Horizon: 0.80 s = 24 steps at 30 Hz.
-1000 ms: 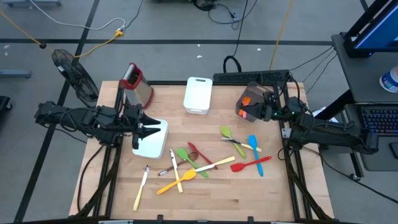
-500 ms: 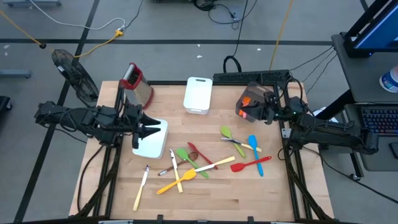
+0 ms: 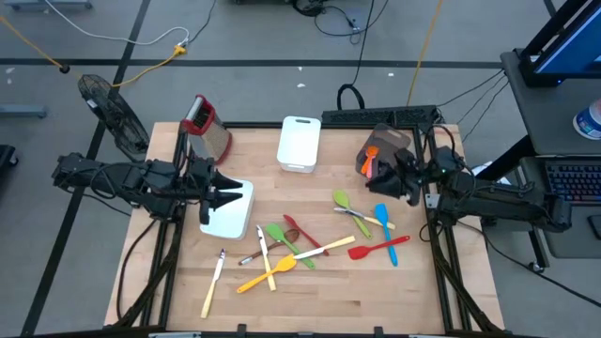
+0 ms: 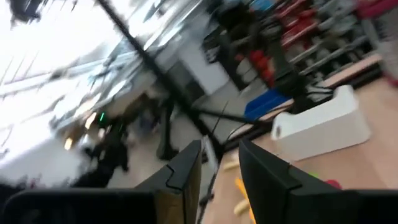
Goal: Pick & Place Kitchen Items
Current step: Put the red spatula into the black bin
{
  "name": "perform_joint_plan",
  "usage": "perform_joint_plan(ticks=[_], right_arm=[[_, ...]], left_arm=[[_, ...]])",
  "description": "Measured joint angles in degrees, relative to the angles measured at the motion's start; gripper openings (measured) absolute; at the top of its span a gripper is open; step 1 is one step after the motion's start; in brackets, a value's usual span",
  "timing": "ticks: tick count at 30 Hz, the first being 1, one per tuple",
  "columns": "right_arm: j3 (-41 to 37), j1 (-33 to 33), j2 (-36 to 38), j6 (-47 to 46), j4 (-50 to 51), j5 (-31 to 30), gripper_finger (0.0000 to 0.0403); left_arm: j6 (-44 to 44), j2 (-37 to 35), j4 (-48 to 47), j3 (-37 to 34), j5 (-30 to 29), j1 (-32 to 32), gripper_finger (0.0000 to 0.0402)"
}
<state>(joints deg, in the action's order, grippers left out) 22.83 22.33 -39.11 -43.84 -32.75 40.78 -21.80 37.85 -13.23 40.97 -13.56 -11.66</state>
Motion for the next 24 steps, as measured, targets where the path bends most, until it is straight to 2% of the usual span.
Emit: perform_joint_plan(ticks=[6, 12, 20, 24], right_arm=[[0.0, -2.1, 0.0, 7.4, 3.1, 1.3, 0.0107], [0.0, -6.3, 0.0, 14.0, 8.9, 1.8, 0.0132], [2.2, -12.0, 0.0, 18.7, 9.5, 0.4, 0.0162], [6.1, -14.3, 0.0, 21.5, 13.1, -3.4, 0.0169]], left_arm=[[-0.2, 0.0, 0.0, 0.0, 0.1, 0.0, 0.0157], [1.8, 0.0, -0.2, 0.0, 0.2, 0.0, 0.0157], [5.1, 0.0, -0.2, 0.0, 0.3, 0.0, 0.0157], [5.3, 0.0, -0.2, 0.0, 5.3, 0.0, 0.0157]])
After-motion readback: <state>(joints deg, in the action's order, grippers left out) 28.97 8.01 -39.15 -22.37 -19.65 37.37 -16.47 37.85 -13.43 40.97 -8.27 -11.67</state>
